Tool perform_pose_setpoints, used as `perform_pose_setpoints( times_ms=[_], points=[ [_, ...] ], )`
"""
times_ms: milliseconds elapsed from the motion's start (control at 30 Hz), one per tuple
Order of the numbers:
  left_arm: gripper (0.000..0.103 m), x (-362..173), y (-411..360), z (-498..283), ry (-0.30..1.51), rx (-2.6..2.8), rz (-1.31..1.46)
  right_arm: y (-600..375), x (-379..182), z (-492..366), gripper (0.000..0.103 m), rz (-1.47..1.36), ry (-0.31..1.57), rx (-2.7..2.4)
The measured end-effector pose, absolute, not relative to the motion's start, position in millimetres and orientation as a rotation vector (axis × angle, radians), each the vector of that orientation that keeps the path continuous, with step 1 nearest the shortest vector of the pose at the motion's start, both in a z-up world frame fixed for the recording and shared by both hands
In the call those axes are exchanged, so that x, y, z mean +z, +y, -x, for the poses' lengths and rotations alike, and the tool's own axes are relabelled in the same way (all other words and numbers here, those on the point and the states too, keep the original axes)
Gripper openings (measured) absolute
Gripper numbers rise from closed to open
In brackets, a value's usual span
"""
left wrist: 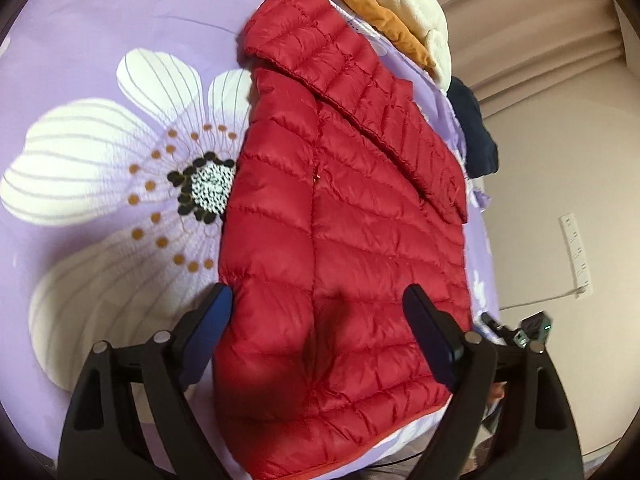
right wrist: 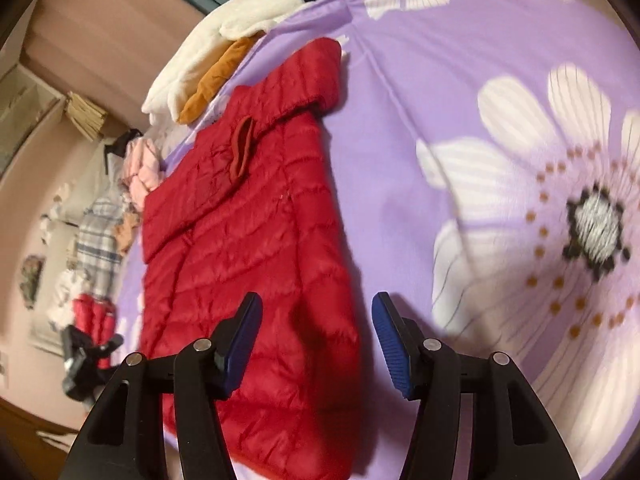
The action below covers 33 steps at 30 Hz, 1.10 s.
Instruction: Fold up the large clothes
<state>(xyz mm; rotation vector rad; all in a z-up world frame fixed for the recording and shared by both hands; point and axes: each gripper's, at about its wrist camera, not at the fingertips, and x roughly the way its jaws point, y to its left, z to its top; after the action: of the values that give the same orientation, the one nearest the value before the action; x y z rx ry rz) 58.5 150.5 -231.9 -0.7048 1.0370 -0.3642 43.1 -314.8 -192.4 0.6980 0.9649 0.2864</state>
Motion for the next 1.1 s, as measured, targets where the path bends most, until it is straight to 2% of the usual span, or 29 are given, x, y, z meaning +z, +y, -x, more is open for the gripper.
perform_pose_setpoints(
  times_ms=[767,1100],
  points=[
    [0.088,-244,152,-15,1.138,-0.448,0.778,-316,-208,-17,0.057,-0.759,1.052,0.44],
    [0.089,-246,144,-68,1.083,-0.463,0.876,-305,-218,-55,0.057,-0.847,1.019,0.469]
  ],
)
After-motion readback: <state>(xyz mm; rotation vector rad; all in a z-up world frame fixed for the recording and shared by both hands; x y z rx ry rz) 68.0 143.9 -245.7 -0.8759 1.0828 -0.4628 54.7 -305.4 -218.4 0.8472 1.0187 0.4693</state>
